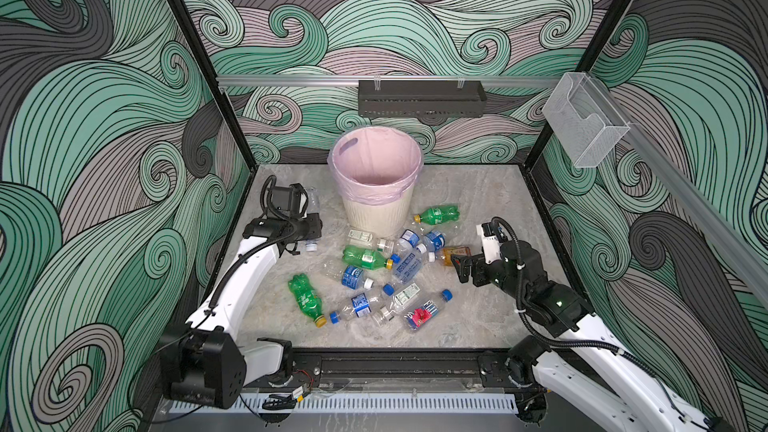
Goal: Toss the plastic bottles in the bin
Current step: 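Lift the clear bottle with the left gripper and drop it into the bin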
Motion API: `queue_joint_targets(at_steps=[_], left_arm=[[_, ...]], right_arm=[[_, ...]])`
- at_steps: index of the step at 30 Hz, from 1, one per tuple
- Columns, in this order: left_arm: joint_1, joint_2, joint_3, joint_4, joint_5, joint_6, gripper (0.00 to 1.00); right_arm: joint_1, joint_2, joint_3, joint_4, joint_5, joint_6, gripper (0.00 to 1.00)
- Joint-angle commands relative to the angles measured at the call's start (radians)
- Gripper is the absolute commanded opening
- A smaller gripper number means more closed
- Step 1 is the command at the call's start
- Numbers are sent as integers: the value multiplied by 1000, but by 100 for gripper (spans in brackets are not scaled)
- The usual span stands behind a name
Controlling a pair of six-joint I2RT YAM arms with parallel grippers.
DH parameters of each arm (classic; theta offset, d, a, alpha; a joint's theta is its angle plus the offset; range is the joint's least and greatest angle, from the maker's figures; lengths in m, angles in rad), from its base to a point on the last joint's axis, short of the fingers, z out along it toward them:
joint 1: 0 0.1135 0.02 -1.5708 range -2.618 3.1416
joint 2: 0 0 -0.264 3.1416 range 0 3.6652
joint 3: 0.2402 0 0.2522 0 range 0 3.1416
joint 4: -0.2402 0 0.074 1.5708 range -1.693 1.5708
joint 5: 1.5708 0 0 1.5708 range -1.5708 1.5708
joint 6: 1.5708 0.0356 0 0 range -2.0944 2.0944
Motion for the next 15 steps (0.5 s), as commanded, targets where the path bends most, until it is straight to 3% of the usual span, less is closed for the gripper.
queue_joint_targets(at_steps=[1, 8, 15], left_arm=[[1, -78, -4, -99, 82, 55, 52], [-1, -290, -58, -214, 130, 164, 54], [-2, -369, -62, -253, 203, 195, 54]], right_arm=[[-3, 12, 21, -10, 21, 1, 100], [-4, 32, 40, -17, 18, 3, 100], [-3, 66, 50, -4, 16, 11, 100]])
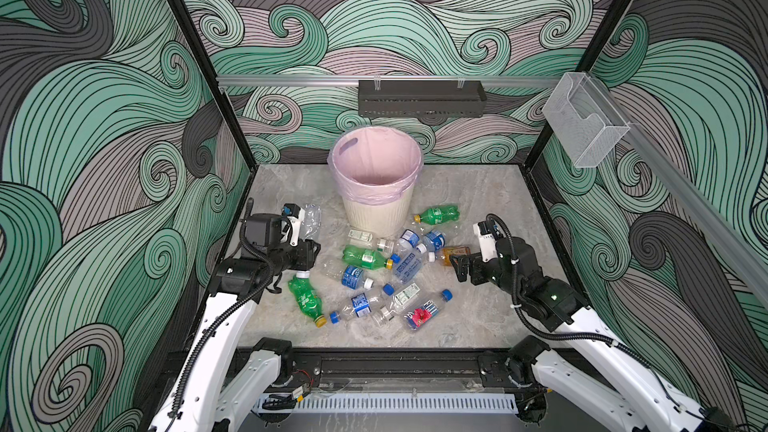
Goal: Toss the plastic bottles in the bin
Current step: 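Lift the clear bottle with the left gripper and drop it into the bin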
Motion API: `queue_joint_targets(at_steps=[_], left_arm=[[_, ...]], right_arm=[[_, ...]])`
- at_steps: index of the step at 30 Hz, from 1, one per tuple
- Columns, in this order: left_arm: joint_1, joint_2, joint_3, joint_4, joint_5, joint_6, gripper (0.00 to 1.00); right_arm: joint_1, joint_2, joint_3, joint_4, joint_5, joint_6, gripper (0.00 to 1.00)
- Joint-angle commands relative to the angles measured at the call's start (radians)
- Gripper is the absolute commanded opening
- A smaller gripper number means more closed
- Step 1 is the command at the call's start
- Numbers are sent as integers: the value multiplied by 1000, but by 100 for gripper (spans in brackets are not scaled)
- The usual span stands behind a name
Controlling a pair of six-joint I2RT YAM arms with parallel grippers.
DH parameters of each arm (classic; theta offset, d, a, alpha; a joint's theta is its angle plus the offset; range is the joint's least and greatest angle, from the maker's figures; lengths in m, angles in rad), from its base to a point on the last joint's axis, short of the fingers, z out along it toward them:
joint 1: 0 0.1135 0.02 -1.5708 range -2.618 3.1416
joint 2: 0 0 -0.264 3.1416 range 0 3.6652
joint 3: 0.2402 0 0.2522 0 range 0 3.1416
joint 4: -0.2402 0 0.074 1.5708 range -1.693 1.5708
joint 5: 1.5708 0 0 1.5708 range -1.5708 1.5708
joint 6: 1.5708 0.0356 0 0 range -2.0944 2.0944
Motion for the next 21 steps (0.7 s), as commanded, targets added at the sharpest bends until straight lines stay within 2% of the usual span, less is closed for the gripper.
queue_joint_targets(at_steps=[1, 5, 8, 11, 13, 14, 15, 17, 19, 21], left_arm=[[-2, -7, 24, -14, 91, 23, 54], [-4, 75, 180, 24, 160, 7, 53], [-7, 200, 395, 82, 186, -41, 51], [-22, 386, 630, 169, 291, -145, 51], [-58, 535, 791, 217, 366, -180, 58], [-74, 611, 873, 201, 378, -180, 66], [-88, 691, 967, 164, 372, -182, 78], [-101, 790, 1087, 117, 357, -188, 89], [-106, 810, 1104, 125, 332, -197, 95], [-106, 767, 1036, 170, 301, -198, 97]], right_arm=[[-1, 17, 33, 3, 7, 19, 100], [-2, 23, 35, 1, 4, 23, 100], [-3, 23, 27, 12, 9, 25, 100], [-3, 33, 28, 26, 1, 26, 100], [-2, 45, 38, 19, -8, 23, 100], [-2, 51, 45, 13, -14, 21, 100], [-2, 56, 54, 0, -20, 15, 100], [-2, 61, 73, -38, -25, 2, 100], [-2, 58, 85, -74, -17, -8, 100], [-2, 46, 87, -94, -1, -13, 100]])
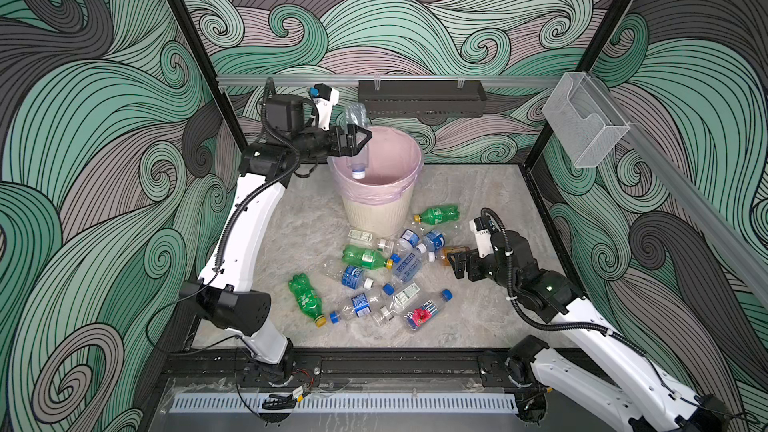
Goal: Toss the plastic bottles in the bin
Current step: 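Lift the clear bottle with the left gripper and drop it into the bin, then withdraw the left arm while the right gripper reaches toward the yellow-red bottle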
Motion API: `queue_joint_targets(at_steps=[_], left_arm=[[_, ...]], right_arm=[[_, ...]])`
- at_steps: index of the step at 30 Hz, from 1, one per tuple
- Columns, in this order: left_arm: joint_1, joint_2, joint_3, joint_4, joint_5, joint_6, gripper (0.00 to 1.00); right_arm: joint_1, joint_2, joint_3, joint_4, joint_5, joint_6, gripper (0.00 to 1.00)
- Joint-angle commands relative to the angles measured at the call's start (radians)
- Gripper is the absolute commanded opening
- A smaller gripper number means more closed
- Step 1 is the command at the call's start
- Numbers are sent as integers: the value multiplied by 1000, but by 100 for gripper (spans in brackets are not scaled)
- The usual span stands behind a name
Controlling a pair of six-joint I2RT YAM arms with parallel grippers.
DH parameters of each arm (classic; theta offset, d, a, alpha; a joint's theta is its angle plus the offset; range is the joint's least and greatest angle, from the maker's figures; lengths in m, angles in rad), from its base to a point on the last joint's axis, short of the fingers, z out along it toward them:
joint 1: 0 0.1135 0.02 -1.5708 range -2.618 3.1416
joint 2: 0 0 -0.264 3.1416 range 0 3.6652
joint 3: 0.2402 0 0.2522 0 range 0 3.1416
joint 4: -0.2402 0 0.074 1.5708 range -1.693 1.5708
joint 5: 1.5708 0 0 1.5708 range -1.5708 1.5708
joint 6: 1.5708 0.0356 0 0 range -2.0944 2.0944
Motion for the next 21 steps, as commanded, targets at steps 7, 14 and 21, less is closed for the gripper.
queue_joint_targets(at_steps=[7, 14, 21], left_arm=[[1, -345, -343, 49, -137, 46, 99], [8, -643, -656, -37, -363, 145, 99], [9, -917, -1015, -26, -387, 101, 99]], right_arm=[[-2, -7, 30, -42, 15, -95, 100], [-1, 115, 133, -170, 39, -280, 100], [0, 250, 216, -271, -22, -373, 100]])
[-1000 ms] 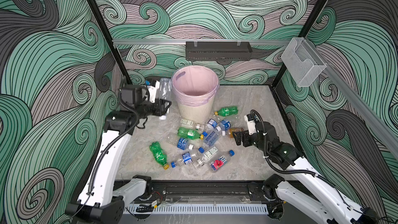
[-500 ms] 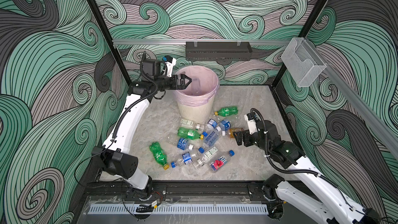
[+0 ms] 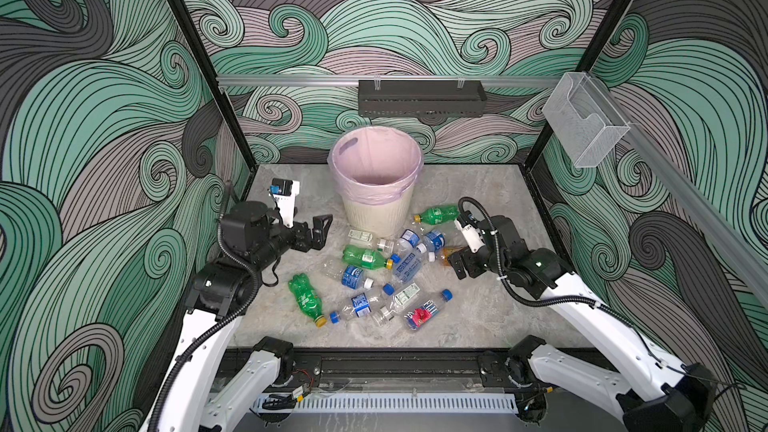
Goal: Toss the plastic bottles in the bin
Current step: 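Withdraw the left arm while the right gripper reaches toward the yellow-red bottle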
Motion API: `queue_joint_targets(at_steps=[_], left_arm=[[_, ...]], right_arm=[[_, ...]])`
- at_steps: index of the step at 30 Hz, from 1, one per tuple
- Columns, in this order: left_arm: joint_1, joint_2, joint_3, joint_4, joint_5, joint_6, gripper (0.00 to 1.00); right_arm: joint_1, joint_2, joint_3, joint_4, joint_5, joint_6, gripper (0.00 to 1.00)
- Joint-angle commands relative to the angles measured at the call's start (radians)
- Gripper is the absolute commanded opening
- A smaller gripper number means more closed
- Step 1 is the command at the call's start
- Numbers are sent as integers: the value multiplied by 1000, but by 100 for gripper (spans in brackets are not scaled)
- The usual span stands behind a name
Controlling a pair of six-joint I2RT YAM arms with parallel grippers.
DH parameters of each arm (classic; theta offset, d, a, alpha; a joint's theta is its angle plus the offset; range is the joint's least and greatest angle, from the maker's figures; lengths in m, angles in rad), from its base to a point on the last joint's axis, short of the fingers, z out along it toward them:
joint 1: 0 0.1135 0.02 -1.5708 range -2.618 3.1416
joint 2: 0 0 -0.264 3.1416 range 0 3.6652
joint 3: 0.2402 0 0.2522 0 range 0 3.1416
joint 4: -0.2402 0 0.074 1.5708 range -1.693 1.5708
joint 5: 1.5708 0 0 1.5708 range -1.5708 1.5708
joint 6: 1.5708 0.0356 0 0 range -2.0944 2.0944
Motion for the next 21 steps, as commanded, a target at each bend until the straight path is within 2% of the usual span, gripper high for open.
queue_joint_targets(at_steps=[1, 5, 11, 16, 21], left_arm=[[5, -64, -105, -27, -44, -17, 99], [5, -116, -181, -29, -63, -40, 99], [5, -159, -263, -1, -76, -82, 99], [5, -164, -261, -9, -98, -91, 99], [5, -160, -261, -12, -104, -96, 99]], right_arm=[[0, 62, 37, -80, -31, -110, 100], [-2, 144, 59, -76, -101, -173, 100], [-14, 280, 70, 1, -84, -239, 100], [-93, 371, 89, 64, -143, -229, 100], [-129, 440, 94, 116, -185, -278, 100]])
